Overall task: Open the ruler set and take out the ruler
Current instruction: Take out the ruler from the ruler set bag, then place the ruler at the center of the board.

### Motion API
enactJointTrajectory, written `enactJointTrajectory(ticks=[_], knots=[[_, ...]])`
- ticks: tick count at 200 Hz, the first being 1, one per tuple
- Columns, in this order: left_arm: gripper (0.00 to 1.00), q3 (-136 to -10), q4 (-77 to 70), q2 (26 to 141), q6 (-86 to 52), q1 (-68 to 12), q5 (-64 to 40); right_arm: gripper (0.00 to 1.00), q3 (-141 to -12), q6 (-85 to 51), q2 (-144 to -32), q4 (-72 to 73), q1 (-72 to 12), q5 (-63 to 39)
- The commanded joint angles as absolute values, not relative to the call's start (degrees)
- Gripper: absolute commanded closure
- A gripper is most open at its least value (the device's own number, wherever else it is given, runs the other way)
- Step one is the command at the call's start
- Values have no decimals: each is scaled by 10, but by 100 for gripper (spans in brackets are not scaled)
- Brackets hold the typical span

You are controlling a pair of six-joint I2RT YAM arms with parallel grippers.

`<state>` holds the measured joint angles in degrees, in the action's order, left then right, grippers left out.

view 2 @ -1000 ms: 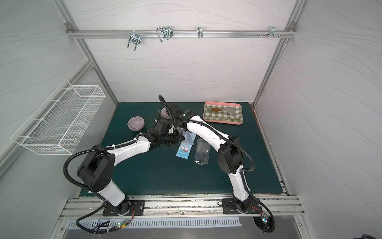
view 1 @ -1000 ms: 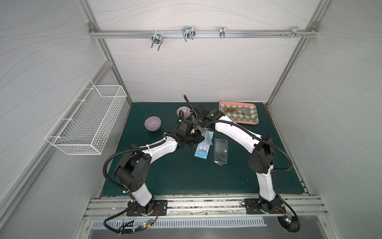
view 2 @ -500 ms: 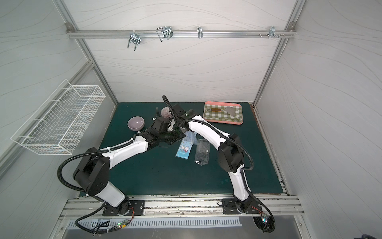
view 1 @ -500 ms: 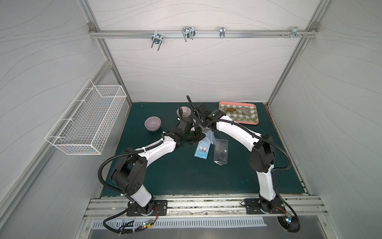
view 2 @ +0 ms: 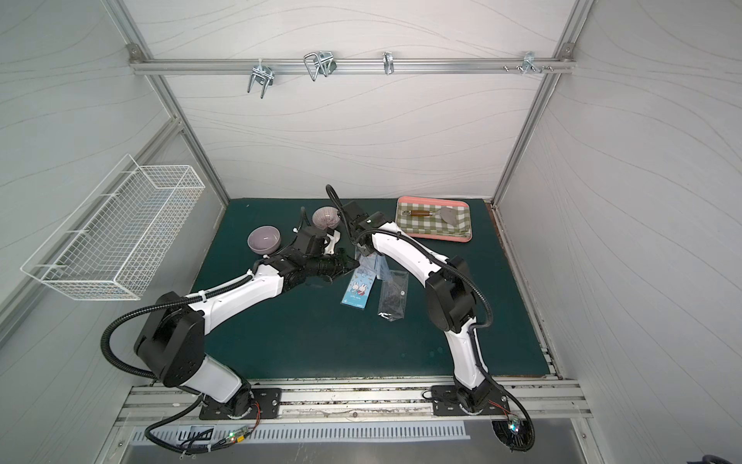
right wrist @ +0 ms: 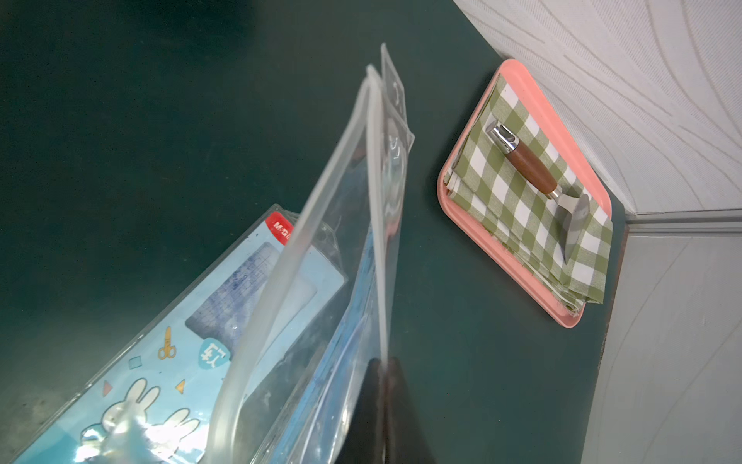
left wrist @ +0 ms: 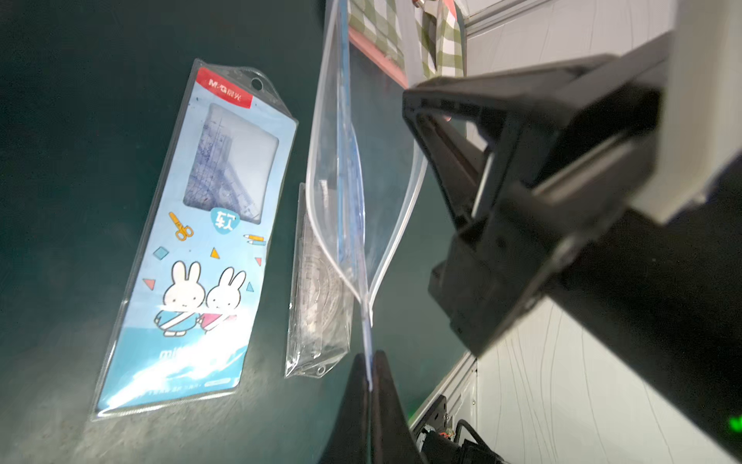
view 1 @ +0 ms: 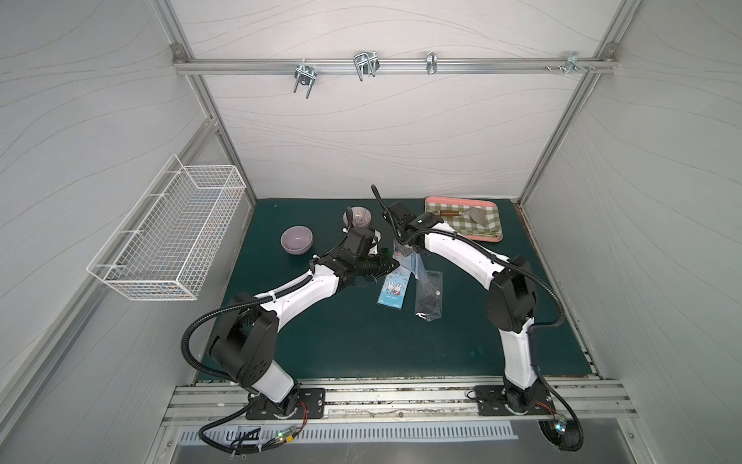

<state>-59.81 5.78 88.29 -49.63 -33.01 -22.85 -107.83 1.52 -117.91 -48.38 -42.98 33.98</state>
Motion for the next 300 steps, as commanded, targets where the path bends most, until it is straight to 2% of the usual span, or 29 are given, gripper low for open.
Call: enactJointTrajectory(ticks=[1, 33, 58, 80, 126, 168, 191, 300], knots=[[100, -589, 77, 846, -466, -325, -234, 100, -1067, 24, -1142, -473, -421, 352], [100, -565, 139, 817, -417, -276, -268, 100, -1052, 35, -1120, -468, -417, 361], [100, -559, 200, 815, -366, -199, -311, 100, -1045, 46, -1110, -465, -414, 361], [100, -542, 197, 826, -337, -128, -373, 100, -1046, 59, -1107, -461, -412, 360], [100, -584, 253, 906, -249, -55, -454, 100, -1053, 77, -1105, -454, -405, 353], [100, -617, 257, 981, -240, -4, -509, 100, -1061, 87, -1106, -455, -402, 344], [100, -605, 223, 979, -254, 16, -505, 100, -1061, 91, -1104, -452, -402, 340], [100, -621, 234, 1017, -237, 27, -425, 100, -1051, 91, -1095, -441, -401, 323]])
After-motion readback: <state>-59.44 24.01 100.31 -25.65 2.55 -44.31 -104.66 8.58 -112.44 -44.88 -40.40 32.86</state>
